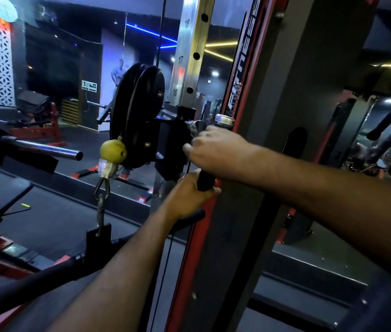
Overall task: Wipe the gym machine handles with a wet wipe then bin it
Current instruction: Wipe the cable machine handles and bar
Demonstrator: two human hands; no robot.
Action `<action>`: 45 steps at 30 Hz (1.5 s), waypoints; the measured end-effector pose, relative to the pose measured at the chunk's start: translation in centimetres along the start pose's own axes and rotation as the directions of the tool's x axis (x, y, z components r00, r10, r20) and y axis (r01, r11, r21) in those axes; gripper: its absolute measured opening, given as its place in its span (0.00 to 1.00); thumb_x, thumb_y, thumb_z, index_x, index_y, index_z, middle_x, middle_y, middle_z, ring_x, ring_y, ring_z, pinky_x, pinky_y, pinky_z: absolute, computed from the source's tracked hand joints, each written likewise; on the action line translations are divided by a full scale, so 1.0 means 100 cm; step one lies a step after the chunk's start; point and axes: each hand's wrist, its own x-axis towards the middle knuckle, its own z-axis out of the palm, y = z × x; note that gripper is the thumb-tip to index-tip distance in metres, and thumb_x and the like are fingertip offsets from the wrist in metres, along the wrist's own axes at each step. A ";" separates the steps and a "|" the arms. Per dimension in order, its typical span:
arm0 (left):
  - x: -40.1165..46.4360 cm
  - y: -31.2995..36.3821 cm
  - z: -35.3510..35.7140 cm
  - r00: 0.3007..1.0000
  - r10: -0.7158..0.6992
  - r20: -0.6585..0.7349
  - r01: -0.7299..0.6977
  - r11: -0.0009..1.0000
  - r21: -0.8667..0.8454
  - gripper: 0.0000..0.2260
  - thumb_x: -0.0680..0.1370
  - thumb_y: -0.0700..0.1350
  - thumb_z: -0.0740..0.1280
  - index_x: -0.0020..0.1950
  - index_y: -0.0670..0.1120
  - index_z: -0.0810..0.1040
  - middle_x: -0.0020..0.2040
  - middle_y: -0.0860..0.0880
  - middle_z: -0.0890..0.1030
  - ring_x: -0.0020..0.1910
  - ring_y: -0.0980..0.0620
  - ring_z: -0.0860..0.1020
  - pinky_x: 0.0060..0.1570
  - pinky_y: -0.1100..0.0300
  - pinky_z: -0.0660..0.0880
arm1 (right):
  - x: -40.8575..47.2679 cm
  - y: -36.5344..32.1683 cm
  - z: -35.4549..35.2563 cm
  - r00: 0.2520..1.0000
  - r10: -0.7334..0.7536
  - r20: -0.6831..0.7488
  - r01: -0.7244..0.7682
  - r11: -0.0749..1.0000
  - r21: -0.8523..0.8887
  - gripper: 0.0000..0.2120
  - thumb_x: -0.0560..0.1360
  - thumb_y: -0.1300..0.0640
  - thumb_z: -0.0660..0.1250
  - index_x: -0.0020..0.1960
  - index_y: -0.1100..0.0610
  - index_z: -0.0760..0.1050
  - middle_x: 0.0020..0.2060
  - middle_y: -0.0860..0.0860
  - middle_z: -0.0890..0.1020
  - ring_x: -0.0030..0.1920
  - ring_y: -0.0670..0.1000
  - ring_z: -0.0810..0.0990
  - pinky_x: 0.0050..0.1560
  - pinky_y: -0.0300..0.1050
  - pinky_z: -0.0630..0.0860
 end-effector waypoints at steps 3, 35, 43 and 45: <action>-0.003 0.004 -0.003 1.000 0.001 -0.009 -0.002 1.000 -0.026 0.11 0.77 0.36 0.72 0.59 0.44 0.81 0.46 0.57 0.82 0.46 0.63 0.81 0.43 0.70 0.76 | -0.003 -0.023 0.011 0.997 -0.024 -0.079 0.022 0.999 -0.025 0.06 0.73 0.58 0.74 0.46 0.58 0.79 0.38 0.53 0.83 0.38 0.54 0.82 0.42 0.47 0.75; 0.000 0.022 -0.012 0.989 -0.095 0.112 0.098 0.995 -0.019 0.08 0.78 0.43 0.73 0.56 0.45 0.82 0.50 0.47 0.86 0.51 0.51 0.84 0.54 0.51 0.80 | -0.050 -0.010 0.037 0.916 0.056 -0.397 0.070 0.953 0.296 0.07 0.78 0.67 0.61 0.48 0.58 0.75 0.43 0.52 0.81 0.54 0.53 0.81 0.81 0.52 0.48; 0.002 0.028 -0.018 0.973 -0.146 0.176 0.144 0.989 0.022 0.05 0.77 0.44 0.75 0.50 0.49 0.81 0.45 0.54 0.83 0.46 0.56 0.81 0.54 0.55 0.78 | -0.033 -0.001 0.035 0.851 0.238 -0.468 -0.122 0.957 0.265 0.10 0.80 0.66 0.56 0.50 0.58 0.75 0.43 0.53 0.82 0.53 0.54 0.81 0.80 0.57 0.50; -0.001 0.032 -0.016 0.979 -0.135 0.154 0.136 0.991 0.003 0.08 0.77 0.42 0.74 0.54 0.51 0.80 0.49 0.51 0.85 0.50 0.58 0.83 0.55 0.58 0.80 | -0.040 -0.017 0.050 0.847 0.199 -0.492 -0.051 0.953 0.298 0.09 0.80 0.67 0.58 0.50 0.59 0.76 0.44 0.55 0.82 0.57 0.55 0.80 0.80 0.57 0.53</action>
